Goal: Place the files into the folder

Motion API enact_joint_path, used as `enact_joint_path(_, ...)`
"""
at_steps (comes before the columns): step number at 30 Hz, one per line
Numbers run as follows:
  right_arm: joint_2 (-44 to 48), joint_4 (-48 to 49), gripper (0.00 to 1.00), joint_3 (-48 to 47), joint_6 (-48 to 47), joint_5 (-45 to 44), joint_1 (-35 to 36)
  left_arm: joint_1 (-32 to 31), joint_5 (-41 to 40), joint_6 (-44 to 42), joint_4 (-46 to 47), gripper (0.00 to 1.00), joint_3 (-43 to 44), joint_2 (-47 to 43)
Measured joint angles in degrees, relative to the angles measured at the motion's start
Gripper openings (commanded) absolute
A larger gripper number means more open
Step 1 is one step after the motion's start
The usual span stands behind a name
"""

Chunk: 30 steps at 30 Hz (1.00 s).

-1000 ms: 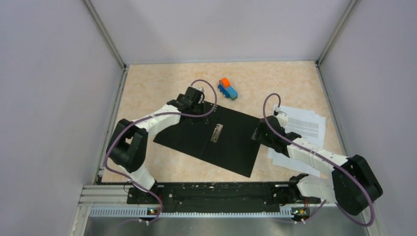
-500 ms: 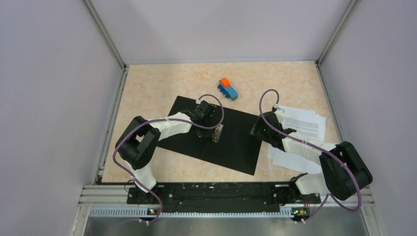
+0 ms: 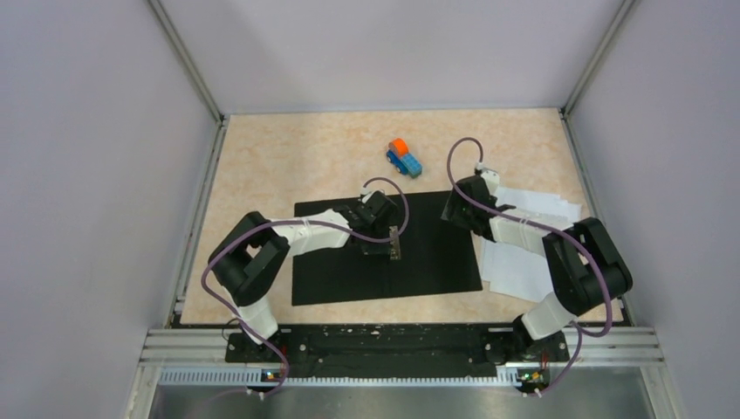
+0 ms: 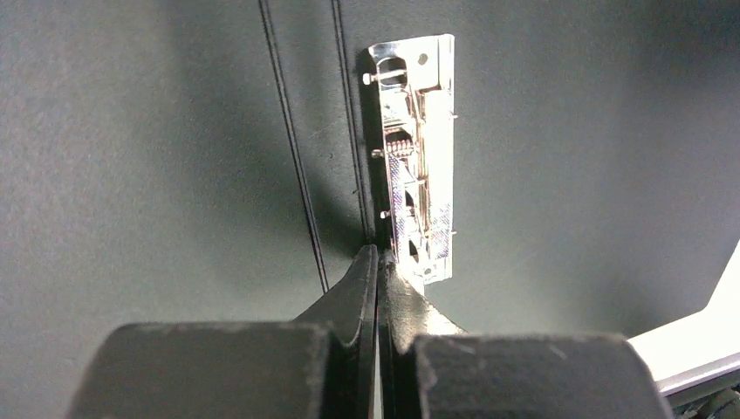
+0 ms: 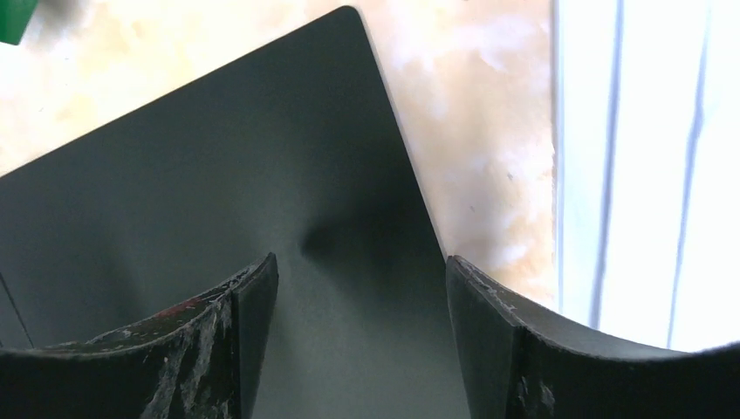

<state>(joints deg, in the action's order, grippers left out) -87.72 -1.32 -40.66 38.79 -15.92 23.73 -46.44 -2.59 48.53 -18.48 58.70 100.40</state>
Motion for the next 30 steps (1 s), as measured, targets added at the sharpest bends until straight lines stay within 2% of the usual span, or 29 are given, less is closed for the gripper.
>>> enact_joint_path(3,-2.7,-0.6,0.71,-3.1,-2.5,1.2,-0.1,-0.6,-0.5,0.4,-1.2,0.01,0.4,0.0)
enact_joint_path(5,-3.8,-1.6,0.71,-4.9,-3.9,2.6,-0.1,-0.7,-1.2,0.4,-2.7,0.06,0.9,0.0)
enact_joint_path(8,-3.8,-4.4,0.71,-7.2,-5.4,5.4,0.0,-0.4,-2.7,0.1,-5.3,0.22,1.0,-1.0)
enact_joint_path(9,-3.8,-5.2,0.70,-7.9,-5.8,6.1,0.2,-0.2,-3.8,0.0,-6.5,0.31,1.0,-1.7)
enact_joint_path(11,-3.5,-7.0,0.67,-9.4,-6.4,7.0,1.1,0.3,-6.1,0.0,-8.9,0.40,1.0,-4.4)
enact_joint_path(14,-1.7,-10.5,0.63,-10.8,-7.1,6.6,4.4,2.0,-9.5,1.2,-11.9,0.47,0.4,-10.6)
enact_joint_path(20,1.0,-14.8,0.51,-11.2,-6.2,5.2,14.4,9.1,-12.7,4.1,-15.1,0.48,-5.2,-21.1)
enact_joint_path(25,0.2,-17.5,0.40,-12.3,-3.7,3.5,24.3,16.4,-13.9,5.7,-18.0,0.48,-12.5,-23.7)
enact_joint_path(30,-4.7,-18.9,0.31,-17.1,-2.1,1.1,31.3,18.0,-14.2,7.8,-18.6,0.46,-16.6,-24.3)
